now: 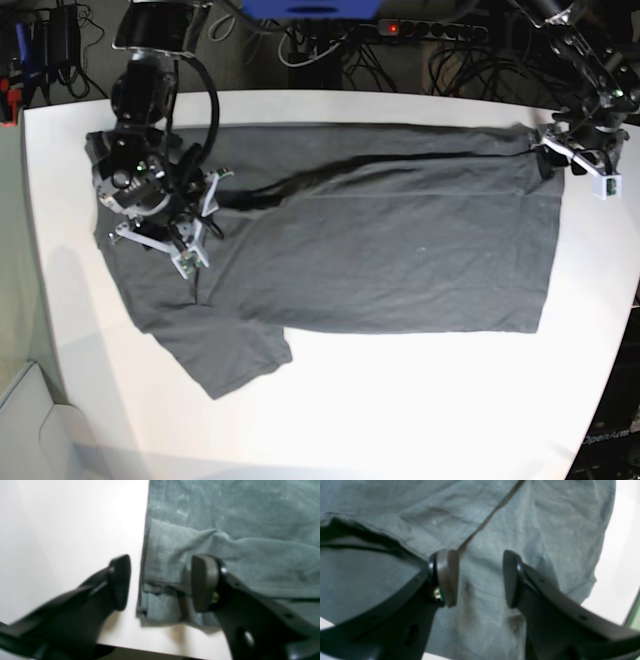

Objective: Layout the t-shirt on the table in an organized manner, then fold the t-shirt properly

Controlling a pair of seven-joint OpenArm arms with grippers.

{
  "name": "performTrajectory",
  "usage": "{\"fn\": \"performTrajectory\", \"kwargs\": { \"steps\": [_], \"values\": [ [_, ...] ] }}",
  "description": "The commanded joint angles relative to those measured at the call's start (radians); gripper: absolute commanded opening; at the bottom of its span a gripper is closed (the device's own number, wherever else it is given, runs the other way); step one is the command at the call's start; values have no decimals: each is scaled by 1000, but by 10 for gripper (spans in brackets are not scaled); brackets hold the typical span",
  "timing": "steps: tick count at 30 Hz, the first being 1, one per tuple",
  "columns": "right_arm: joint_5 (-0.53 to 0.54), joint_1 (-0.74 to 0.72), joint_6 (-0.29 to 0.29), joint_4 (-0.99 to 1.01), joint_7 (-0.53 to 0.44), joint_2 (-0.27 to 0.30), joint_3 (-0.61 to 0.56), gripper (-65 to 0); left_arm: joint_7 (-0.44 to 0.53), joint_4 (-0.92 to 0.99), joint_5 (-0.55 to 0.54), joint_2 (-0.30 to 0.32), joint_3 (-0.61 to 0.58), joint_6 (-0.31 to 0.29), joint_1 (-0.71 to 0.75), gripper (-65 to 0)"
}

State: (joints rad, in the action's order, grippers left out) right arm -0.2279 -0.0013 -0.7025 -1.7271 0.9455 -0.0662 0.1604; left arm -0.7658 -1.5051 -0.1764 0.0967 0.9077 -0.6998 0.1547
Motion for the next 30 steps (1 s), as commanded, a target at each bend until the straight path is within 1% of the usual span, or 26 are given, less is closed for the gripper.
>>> {"fn": "performTrajectory", "kwargs": {
  "steps": [1, 9, 16, 28, 29, 30],
  "values": [
    [9, -13, 4, -15, -18, 3, -2, -352, 22, -13, -16, 13, 1, 2, -8, -322],
    [9, -13, 4, -15, -18, 3, -3, -352, 24, -10, -16, 11, 1, 2, -8, -326],
    [8, -13, 4, -15, -18, 3, -3, -352, 24, 82, -16, 16, 3, 2, -34, -326],
    [6, -13, 4, -15, -18, 3, -3, -352, 24, 71, -16, 18, 3, 2, -34, -331],
    [6, -13, 4, -15, -18, 3, -3, -352, 24, 67, -16, 19, 3, 2, -33, -337],
    [6, -13, 4, -15, -18, 3, -3, -352, 24, 56, -16, 19, 4, 2, -31, -358]
  ]
}}
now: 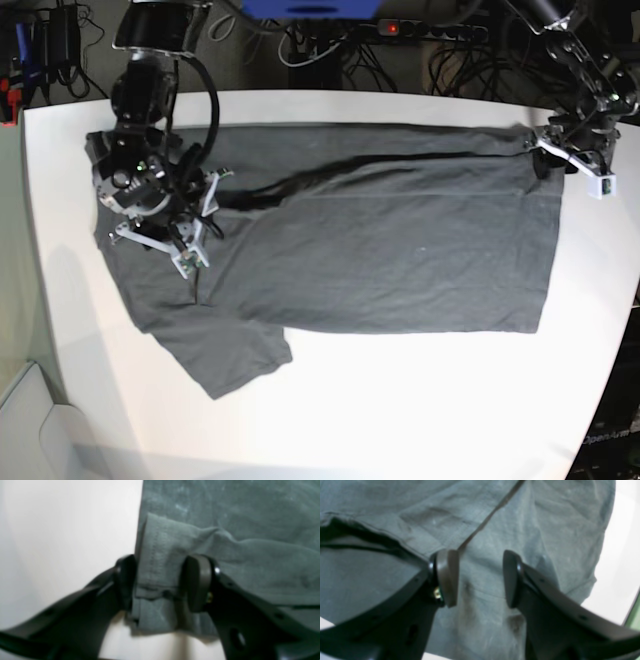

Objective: Layout the t-shirt on the table in an organized manner, then fold the t-shirt properly

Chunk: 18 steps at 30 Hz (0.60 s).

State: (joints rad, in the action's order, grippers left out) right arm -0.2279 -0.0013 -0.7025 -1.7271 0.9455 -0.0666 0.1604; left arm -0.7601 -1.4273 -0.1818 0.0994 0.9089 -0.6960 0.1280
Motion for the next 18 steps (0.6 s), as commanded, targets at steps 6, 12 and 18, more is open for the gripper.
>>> {"fn": "performTrajectory", "kwargs": {
  "steps": [6, 12, 18],
  "values": [
    [8, -15, 4, -15, -18, 3, -3, -352, 12, -57, -2, 12, 0, -2, -8, -573],
    [8, -15, 4, -15, -18, 3, -3, -352, 12, -57, -2, 12, 0, -2, -8, -580],
    [8, -15, 4, -15, -18, 3, -3, -352, 6, -77, 0, 12, 0, -2, -3, -582]
  ]
}}
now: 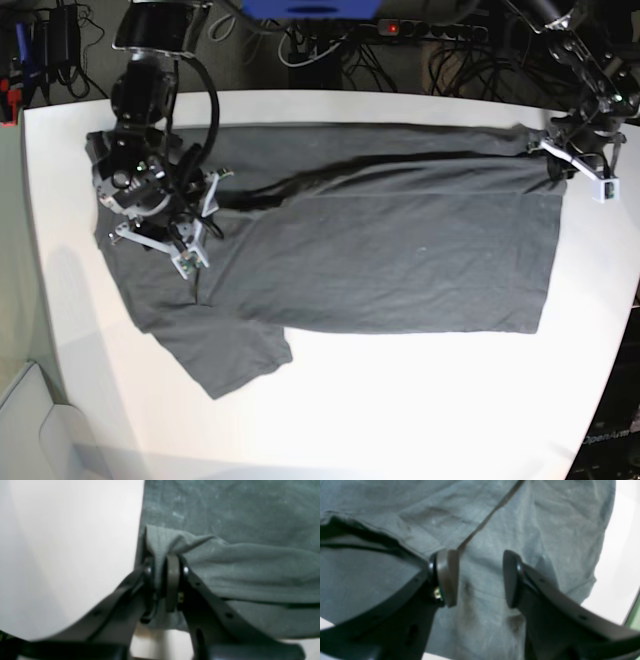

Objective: Layout the t-shirt on the table in an organized manner, then fold the t-shirt properly

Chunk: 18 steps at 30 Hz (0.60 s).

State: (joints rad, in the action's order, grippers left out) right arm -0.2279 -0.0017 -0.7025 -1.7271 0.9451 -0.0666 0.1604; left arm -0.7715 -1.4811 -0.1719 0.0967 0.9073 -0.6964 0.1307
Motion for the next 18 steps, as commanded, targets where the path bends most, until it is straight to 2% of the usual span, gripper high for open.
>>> {"fn": "performTrajectory", "kwargs": {
  "steps": [1, 13, 18],
  "values": [
    [8, -14, 4, -15, -18, 3, -3, -352, 17, -23, -12, 15, 2, -2, -4, -582],
    [9, -11, 4, -14, -18, 1, -3, -352, 13, -20, -21, 13, 14, -2, -50, -581],
    [9, 1, 4, -12, -18, 3, -5, -352, -102, -13, -21, 11, 111, -2, -127, -581]
  ]
}}
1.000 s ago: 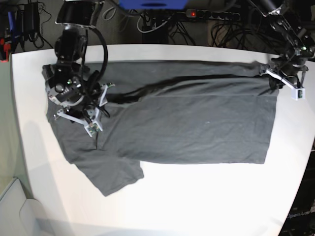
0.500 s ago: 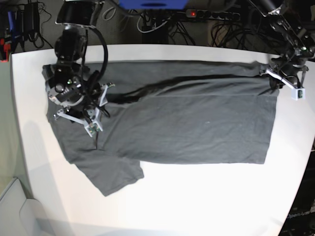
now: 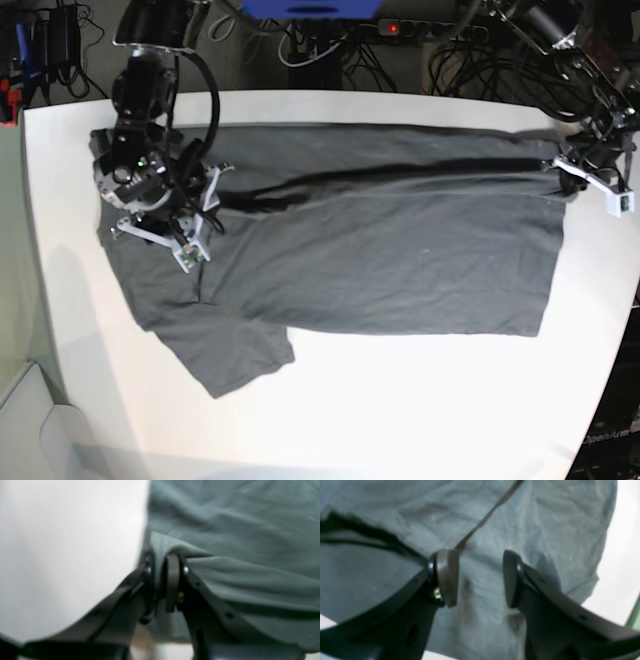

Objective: Layout the t-shirt on the table in an organized manner, then fold the t-shirt properly

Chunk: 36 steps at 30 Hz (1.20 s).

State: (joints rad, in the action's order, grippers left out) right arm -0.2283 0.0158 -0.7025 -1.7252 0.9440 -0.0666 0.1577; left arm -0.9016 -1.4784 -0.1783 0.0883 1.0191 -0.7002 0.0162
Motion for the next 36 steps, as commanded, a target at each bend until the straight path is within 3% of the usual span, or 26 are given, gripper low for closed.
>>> {"fn": "performTrajectory", "kwargs": {
  "steps": [1, 13, 17, 22, 36],
  "values": [
    [10, -15, 4, -14, -16, 3, -2, -352, 6, -14, -14, 20, 14, 2, -29, -580],
    [10, -3, 4, -14, -16, 3, -2, -352, -35, -15, -3, -6, 23, 2, -58, -556],
    [10, -1, 4, -14, -16, 3, -2, -352, -35, -17, -3, -6, 23, 2, -57, -385],
    [10, -1, 4, -14, -16, 4, -2, -352, -32, -24, -14, -6, 25, 2, -52, -6],
    [10, -1, 4, -14, -18, 3, 0, -353, -32, -183, -13, -29, 19, 2, 0, 0]
  ]
}}
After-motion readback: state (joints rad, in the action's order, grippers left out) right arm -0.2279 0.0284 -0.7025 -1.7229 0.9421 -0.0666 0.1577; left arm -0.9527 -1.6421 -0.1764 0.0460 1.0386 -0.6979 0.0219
